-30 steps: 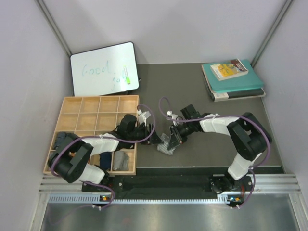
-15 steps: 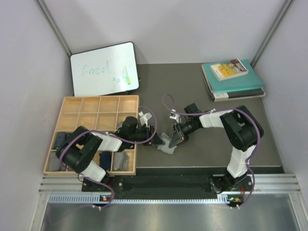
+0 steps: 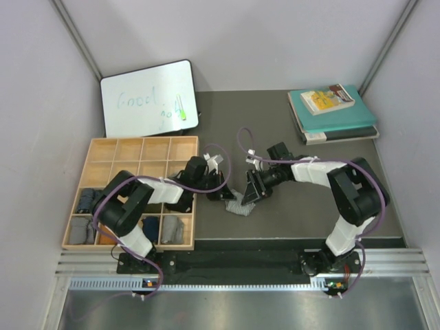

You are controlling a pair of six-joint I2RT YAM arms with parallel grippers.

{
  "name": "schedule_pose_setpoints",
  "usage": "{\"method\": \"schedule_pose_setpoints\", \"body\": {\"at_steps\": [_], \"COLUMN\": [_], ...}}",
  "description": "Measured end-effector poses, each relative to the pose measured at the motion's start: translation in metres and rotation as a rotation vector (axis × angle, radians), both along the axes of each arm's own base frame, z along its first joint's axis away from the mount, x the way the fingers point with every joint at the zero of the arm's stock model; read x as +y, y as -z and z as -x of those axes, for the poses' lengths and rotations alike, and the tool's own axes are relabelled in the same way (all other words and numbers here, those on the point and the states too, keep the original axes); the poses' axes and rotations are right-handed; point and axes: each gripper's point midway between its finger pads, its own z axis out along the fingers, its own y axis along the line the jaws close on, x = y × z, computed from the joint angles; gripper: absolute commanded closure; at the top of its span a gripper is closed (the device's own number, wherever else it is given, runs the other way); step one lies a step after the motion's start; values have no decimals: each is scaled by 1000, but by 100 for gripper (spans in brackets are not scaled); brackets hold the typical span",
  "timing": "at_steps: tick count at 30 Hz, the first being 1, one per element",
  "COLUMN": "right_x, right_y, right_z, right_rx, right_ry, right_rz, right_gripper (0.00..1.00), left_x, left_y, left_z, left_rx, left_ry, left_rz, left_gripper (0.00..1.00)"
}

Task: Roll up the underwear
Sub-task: Roll the underwear to the center of the board.

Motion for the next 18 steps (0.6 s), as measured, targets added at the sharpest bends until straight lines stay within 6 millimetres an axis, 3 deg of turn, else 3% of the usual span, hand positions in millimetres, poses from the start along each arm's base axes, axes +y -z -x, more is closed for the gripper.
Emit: {"method": "schedule_pose_setpoints", "body": {"at_steps": [8,18], "right_x": [-23,-24], "right_y": [-28,8], "right_z": [-36,-42], "right_rx": [-155,-46], "right_ry": [115,136], "right_rz": [9,35], "right_gripper": [19,15], "left_x": [2,2], "left_y": [7,8], "left_z": [-2,-2], "left_rx": [43,52], "left_ry": [-15,-19], "left_rz": [-47,-48], "left_gripper": [100,100]}}
